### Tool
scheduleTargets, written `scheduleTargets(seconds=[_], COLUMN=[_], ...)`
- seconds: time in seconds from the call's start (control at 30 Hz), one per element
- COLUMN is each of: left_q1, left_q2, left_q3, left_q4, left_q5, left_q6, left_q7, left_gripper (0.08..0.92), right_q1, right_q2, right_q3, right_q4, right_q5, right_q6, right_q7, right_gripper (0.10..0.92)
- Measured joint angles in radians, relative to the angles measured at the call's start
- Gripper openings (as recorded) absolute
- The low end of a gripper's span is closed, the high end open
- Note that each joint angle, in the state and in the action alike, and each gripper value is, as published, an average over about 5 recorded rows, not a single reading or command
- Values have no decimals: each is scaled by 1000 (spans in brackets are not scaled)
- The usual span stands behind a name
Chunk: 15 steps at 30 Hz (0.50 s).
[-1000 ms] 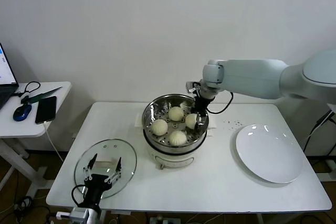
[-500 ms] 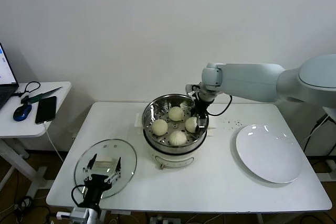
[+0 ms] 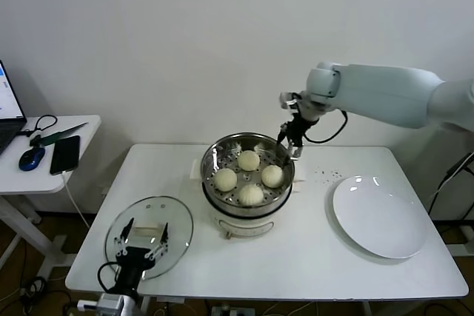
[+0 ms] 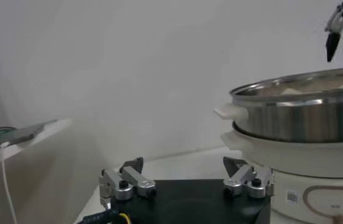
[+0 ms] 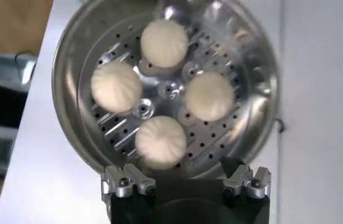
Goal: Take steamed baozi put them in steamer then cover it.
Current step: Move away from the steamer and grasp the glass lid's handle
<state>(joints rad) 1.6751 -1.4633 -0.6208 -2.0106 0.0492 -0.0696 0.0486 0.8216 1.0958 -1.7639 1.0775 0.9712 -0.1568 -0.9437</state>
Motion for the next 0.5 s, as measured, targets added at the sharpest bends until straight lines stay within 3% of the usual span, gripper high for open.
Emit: scheduleTargets(seconds=[0.27, 0.5], left_q1=[-6, -12], left_q2=[-10, -16], left_q3=[-4, -8], left_q4=[-1, -5], left_q5=[10, 34], left_q6=[-12, -12], left_q7=[-9, -18], left_gripper=[823, 823], right_q1=[-52, -290], right_q2=[-209, -409], right_q3=[105, 379], right_q4=[120, 223], right_q5=[32, -3], right_q6=[133, 236], right_q7=[198, 376], right_gripper=[823, 823])
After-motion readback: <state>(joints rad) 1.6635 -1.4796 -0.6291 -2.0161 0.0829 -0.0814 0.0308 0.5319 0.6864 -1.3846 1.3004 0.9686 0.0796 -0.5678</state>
